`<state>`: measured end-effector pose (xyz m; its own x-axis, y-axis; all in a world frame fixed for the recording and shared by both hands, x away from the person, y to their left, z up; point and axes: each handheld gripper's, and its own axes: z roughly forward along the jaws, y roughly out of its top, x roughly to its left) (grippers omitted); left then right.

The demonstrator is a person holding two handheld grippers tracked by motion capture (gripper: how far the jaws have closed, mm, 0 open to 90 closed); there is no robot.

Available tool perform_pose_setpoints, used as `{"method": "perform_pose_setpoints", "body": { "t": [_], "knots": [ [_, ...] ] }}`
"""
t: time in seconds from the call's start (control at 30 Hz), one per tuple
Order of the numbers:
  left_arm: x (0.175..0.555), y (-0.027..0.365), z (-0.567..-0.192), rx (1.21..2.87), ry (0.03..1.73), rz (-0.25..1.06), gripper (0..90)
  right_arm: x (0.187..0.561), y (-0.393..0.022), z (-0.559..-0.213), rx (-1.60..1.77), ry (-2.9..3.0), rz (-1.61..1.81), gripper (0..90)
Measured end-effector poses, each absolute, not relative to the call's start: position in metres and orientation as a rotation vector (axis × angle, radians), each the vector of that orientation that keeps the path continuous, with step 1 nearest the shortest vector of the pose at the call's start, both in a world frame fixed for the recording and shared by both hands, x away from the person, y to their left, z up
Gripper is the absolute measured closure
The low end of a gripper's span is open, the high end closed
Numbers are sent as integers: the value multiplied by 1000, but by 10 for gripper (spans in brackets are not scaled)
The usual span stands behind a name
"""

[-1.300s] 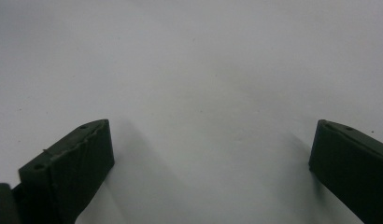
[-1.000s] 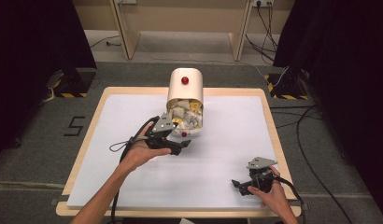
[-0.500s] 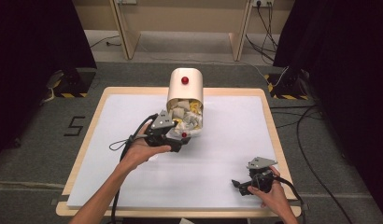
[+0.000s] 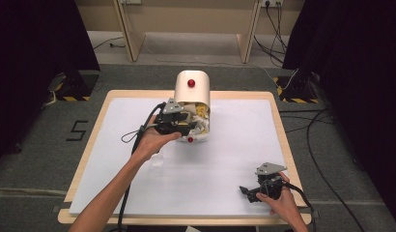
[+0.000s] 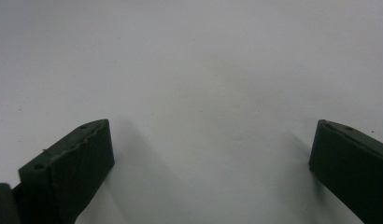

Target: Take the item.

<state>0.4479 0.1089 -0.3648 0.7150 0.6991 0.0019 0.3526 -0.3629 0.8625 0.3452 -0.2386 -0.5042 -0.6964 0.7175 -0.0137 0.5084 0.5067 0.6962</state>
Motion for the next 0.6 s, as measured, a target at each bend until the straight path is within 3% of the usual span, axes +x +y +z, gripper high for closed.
{"method": "perform_pose_setpoints", "body": {
  "t": [0.4,0.6],
  "knots": [
    [464,93,-374,2030,856,407,587,345,-239,-504,1027,2452,985,5],
    [468,88,-378,2083,841,447,702,345,-239,-504,1027,2452,985,5]
  ]
}}
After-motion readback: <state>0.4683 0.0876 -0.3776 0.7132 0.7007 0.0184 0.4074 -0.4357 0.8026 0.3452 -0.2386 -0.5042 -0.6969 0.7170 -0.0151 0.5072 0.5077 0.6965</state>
